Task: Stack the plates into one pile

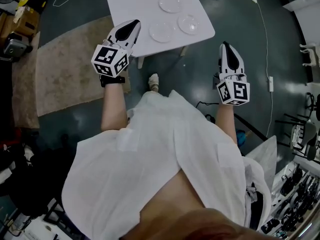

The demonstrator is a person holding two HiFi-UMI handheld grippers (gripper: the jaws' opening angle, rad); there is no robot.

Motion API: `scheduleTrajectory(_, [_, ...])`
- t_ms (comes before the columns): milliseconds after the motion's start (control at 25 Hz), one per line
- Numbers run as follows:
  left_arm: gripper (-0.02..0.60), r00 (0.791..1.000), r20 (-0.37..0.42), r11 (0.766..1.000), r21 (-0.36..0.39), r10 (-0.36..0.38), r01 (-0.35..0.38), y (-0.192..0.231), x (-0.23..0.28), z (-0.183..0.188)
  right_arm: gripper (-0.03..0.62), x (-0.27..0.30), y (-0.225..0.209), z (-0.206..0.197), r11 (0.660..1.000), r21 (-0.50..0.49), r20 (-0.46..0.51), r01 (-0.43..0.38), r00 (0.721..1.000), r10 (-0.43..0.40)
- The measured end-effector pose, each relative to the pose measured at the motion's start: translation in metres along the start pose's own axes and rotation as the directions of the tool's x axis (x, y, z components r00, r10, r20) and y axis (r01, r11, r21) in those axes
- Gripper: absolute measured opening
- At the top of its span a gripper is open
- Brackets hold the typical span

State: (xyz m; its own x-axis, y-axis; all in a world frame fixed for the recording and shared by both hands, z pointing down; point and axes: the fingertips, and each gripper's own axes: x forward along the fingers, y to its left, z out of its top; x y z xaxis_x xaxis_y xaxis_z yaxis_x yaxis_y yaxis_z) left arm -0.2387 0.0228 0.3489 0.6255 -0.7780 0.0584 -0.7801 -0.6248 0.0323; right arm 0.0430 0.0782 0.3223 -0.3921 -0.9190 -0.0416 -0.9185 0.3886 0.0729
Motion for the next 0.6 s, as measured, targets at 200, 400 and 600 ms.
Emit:
scheduleTrajectory(200, [0.015, 0.999, -0.02, 1.0, 0.001, -0.031, 0.031, 0.023, 0.041, -0.005, 0.028, 0.044, -0.011, -0.002, 1.0, -0.005, -0.019, -0.021, 1.0, 0.021])
scheduleTrajectory(400, [0.015, 0.995, -0.065, 0.997, 0.011, -0.076, 0.077, 0.045, 0.08, -0.018, 0.029, 0.09, -0.022, -0.008, 0.999, 0.002, -0.032, -0.033, 0.999, 0.033])
scheduleTrajectory(600, [0.015, 0.983, -0.124, 0.99, 0.01, -0.137, 0.139, 0.06, 0.111, -0.037, 0.028, 0.127, -0.026, -0.02, 0.999, 0.002, -0.057, -0.046, 0.997, 0.046])
